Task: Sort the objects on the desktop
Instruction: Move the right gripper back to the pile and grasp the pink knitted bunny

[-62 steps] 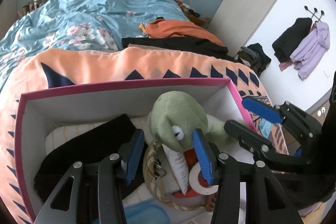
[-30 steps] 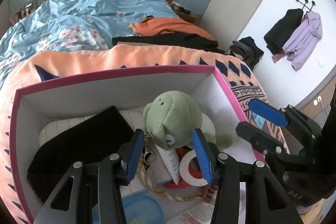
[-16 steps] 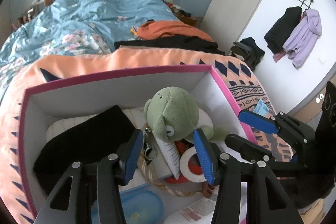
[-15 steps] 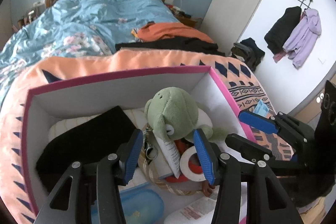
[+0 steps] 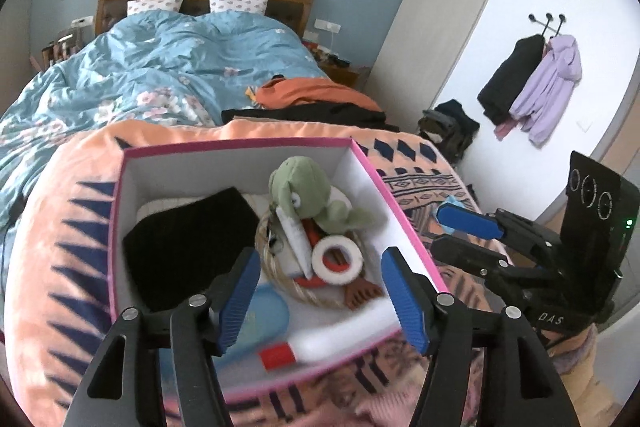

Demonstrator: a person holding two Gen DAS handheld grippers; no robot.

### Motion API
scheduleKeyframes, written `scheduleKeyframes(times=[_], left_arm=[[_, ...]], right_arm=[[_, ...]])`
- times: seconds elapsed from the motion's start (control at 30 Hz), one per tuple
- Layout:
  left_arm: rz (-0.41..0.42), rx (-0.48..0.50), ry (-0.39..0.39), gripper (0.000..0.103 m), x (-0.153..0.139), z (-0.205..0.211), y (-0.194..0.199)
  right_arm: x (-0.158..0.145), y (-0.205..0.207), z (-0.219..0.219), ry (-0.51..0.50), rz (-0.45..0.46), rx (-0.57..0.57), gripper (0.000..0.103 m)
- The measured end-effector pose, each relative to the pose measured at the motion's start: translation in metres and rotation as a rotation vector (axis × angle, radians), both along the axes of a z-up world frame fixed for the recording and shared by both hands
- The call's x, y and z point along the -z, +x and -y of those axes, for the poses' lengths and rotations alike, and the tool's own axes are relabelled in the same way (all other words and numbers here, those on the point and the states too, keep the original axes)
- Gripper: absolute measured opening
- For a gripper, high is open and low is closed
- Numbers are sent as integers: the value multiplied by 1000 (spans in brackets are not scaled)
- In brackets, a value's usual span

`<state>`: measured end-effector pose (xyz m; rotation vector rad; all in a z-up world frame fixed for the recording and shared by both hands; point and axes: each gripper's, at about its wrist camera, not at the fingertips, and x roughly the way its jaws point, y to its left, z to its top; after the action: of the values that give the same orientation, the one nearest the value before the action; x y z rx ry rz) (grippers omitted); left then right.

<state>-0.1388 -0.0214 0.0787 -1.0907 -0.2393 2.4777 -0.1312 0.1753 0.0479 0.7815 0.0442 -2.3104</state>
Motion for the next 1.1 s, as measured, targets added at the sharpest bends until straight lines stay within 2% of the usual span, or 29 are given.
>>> scheduleKeyframes(times=[0.3,0.4,0.5,0.7,0.83,0.93,1.1], left_arm=[[-7,-26,-6,68,2,31,74],[-3,-37,-31,69,11,39,93],[11,-30,-39,69,25,45,110],[33,-7,-44,69,58,48,131],[33,3,-69,69,72,44,144],[36,33,-52,69,79,44,151],[54,53,-61,73,92,39,151]], right_arm=[[-13,72,2,-55,1,-126,50],[-14,94,4,-57,-5,-165,51],[-9,113,7,-45,-3,-187,56],[27,133,10,46,29,-155,57],[59,131,2,57,99,-104,57],[77,130,-2,52,148,-77,57],[94,128,-1,44,174,-50,57]])
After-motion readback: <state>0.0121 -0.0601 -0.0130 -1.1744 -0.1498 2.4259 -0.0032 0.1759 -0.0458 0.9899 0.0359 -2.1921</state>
